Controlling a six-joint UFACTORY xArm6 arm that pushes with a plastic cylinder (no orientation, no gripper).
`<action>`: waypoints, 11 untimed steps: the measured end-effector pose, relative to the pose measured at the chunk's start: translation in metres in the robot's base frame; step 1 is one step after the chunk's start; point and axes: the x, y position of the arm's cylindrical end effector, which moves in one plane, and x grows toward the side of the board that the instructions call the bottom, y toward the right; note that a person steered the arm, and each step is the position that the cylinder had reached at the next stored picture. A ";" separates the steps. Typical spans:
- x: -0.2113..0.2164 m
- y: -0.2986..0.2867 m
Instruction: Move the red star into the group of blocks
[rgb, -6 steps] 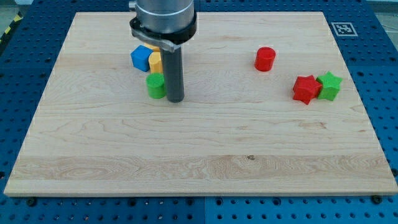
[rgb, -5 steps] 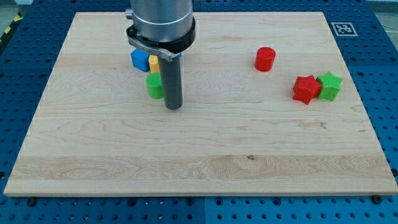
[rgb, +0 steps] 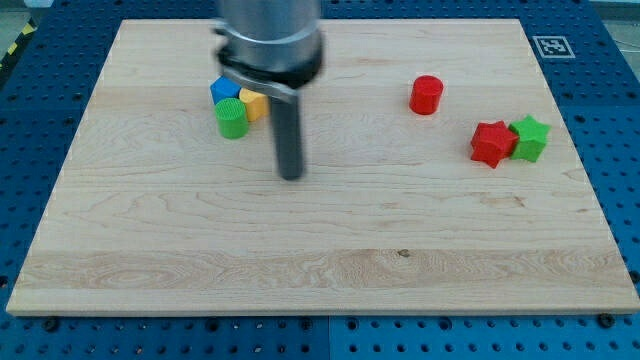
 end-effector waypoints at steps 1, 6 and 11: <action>0.019 0.096; -0.056 0.181; -0.010 0.072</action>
